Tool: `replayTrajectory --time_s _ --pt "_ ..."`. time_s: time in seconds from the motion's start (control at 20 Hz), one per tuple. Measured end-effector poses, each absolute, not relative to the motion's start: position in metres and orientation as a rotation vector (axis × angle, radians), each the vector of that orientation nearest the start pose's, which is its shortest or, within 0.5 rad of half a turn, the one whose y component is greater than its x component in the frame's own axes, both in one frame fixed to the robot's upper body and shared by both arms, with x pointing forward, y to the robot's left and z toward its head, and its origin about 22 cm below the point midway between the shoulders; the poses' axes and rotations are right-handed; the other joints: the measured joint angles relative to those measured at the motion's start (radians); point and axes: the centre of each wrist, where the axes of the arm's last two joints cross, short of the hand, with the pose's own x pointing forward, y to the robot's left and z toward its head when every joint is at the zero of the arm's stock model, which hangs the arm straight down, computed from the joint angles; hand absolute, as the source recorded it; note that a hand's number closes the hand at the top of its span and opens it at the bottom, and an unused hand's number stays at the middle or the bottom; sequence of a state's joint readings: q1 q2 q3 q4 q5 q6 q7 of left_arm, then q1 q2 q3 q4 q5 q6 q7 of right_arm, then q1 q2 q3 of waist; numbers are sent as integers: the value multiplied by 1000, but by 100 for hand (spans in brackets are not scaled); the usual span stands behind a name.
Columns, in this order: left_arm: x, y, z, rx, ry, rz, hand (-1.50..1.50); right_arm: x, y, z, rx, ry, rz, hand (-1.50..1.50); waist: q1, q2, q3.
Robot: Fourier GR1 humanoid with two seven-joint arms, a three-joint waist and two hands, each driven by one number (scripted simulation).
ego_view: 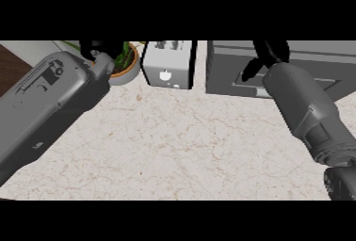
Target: Pick up the can, place it into the drawer and close the drawer
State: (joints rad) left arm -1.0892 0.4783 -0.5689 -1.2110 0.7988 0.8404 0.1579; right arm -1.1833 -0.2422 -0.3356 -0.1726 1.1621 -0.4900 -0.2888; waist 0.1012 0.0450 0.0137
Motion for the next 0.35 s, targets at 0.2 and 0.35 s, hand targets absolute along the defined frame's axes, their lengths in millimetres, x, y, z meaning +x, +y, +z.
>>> replayTrajectory --time_s 0.2,0.35 --pt "383 122 228 14 -1725 135 -150 466 -213 98 -900 -1731 801 -150 -7 -3 -1" --pt "382 123 225 17 -1722 138 -150 467 -211 101 -803 -1772 707 -150 -11 -3 -2"
